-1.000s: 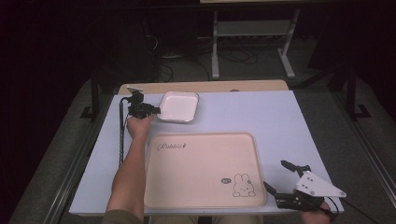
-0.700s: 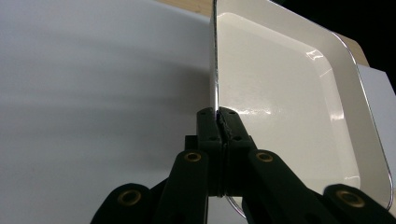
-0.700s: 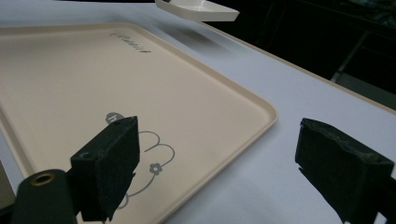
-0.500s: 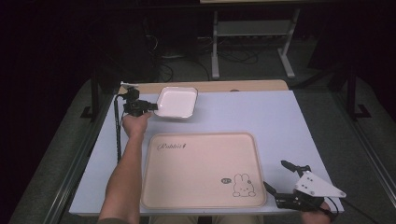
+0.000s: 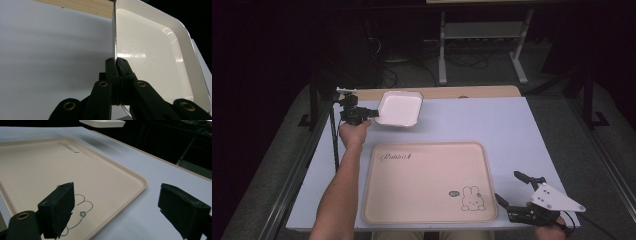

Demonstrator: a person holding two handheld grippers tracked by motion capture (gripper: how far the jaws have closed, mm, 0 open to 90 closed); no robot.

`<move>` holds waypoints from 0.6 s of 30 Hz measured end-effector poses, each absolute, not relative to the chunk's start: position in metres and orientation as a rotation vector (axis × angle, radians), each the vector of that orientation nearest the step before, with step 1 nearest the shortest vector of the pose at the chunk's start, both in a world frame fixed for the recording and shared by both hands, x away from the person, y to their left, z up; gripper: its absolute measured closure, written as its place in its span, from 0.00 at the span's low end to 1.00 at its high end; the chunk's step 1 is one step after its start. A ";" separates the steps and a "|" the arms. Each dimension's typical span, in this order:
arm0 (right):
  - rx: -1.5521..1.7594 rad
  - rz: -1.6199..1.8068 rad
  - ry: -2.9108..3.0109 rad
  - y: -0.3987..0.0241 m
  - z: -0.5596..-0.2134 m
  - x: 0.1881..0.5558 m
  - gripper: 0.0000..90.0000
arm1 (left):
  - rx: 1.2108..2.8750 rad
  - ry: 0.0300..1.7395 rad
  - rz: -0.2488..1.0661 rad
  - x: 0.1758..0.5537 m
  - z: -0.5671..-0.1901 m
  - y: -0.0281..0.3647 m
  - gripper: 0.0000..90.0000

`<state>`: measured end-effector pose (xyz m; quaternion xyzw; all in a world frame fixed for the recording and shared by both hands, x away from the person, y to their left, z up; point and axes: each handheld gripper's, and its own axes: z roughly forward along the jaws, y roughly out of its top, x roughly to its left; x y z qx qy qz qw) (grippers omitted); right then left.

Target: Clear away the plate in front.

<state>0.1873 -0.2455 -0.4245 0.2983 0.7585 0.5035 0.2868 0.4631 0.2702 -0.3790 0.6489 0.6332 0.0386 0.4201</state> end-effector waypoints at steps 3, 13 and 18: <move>0.797 1.345 2.027 -0.245 -0.425 0.187 0.14 | 1.632 1.580 0.099 0.461 -0.376 0.270 0.99; 0.800 1.347 2.027 -0.246 -0.425 0.187 0.14 | 1.645 1.549 0.099 0.453 -0.367 0.271 0.99; 0.801 1.349 2.025 -0.246 -0.424 0.187 0.14 | 1.643 1.531 0.109 0.447 -0.360 0.273 0.99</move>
